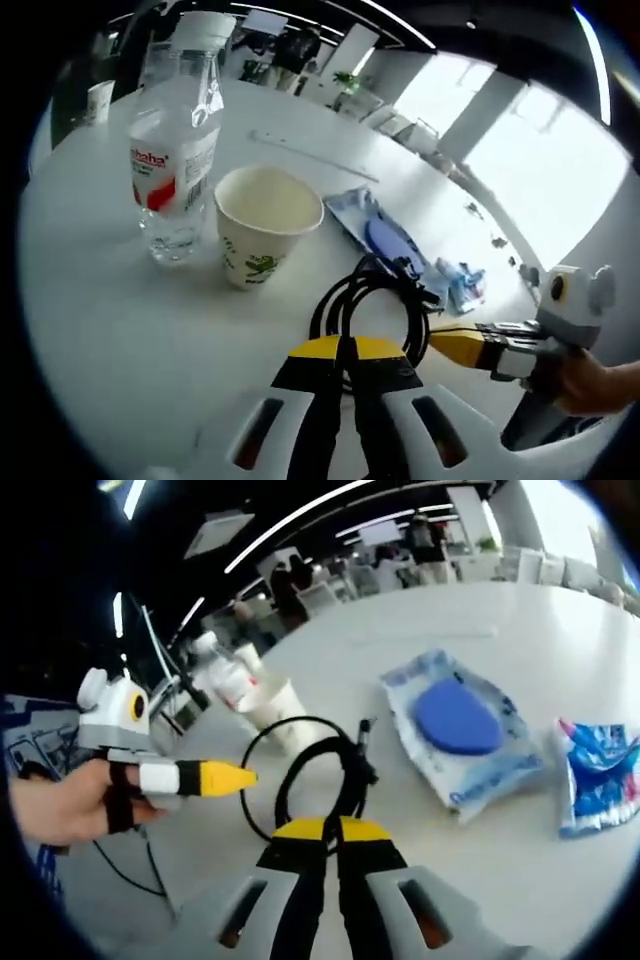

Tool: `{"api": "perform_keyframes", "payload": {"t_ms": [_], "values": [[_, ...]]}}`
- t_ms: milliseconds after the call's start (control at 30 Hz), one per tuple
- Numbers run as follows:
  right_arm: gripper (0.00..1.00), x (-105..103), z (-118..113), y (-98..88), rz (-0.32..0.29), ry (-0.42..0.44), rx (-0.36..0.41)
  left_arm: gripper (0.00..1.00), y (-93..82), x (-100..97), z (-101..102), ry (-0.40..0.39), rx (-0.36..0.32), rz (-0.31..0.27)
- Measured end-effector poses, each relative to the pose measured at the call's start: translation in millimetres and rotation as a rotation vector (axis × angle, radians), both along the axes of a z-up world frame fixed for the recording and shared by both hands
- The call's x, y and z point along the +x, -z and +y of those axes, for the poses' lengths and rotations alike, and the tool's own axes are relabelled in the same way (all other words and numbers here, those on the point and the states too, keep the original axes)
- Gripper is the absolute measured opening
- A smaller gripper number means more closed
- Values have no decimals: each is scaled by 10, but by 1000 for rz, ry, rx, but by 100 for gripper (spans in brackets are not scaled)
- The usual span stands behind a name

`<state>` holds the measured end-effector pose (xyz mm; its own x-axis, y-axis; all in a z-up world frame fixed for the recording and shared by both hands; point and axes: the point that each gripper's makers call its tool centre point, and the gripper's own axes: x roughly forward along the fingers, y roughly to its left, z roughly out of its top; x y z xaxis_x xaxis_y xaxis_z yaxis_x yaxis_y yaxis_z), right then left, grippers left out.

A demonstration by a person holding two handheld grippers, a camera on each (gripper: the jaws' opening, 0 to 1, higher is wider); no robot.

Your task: Arrange the tabletop items into an orderly group along one side of the table until the central work area is clear of visible clutter.

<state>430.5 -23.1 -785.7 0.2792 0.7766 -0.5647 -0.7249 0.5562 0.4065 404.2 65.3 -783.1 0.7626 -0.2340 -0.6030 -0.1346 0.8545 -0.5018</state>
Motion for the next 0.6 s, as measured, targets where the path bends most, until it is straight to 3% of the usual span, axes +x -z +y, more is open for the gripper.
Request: {"api": "perform_keyframes", "payload": {"t_ms": [300,600], "values": [[0,-53,-136,-219,-37,20,37,0,-137,-31,-114,15,10,-26],[0,-52,-446,-304,-30,87,54,0,-204,0,-437,84,5,-33]]}}
